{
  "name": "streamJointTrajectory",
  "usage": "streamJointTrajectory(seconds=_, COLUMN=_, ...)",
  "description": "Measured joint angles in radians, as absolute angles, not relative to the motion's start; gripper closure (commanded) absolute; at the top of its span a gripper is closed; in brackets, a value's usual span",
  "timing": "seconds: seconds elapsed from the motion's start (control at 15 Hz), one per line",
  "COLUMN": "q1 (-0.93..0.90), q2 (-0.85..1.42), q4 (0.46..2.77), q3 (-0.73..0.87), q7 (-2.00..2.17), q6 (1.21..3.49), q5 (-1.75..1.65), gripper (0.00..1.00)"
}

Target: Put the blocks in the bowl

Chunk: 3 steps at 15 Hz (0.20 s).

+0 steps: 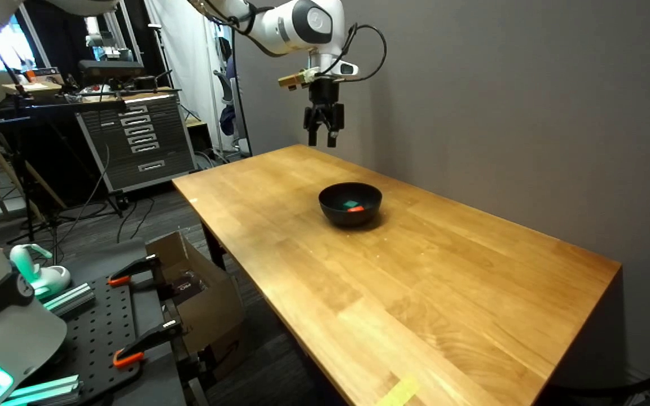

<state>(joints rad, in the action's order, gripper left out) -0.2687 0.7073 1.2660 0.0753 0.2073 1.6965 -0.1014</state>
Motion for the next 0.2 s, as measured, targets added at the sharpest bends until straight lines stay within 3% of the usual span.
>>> streamJointTrajectory(seconds=0.2, q1=-0.247, q2=0.606, q4=1.370, q3=0.037, q7=0.216, q6=1.697, q5=-0.088, gripper=0.00)
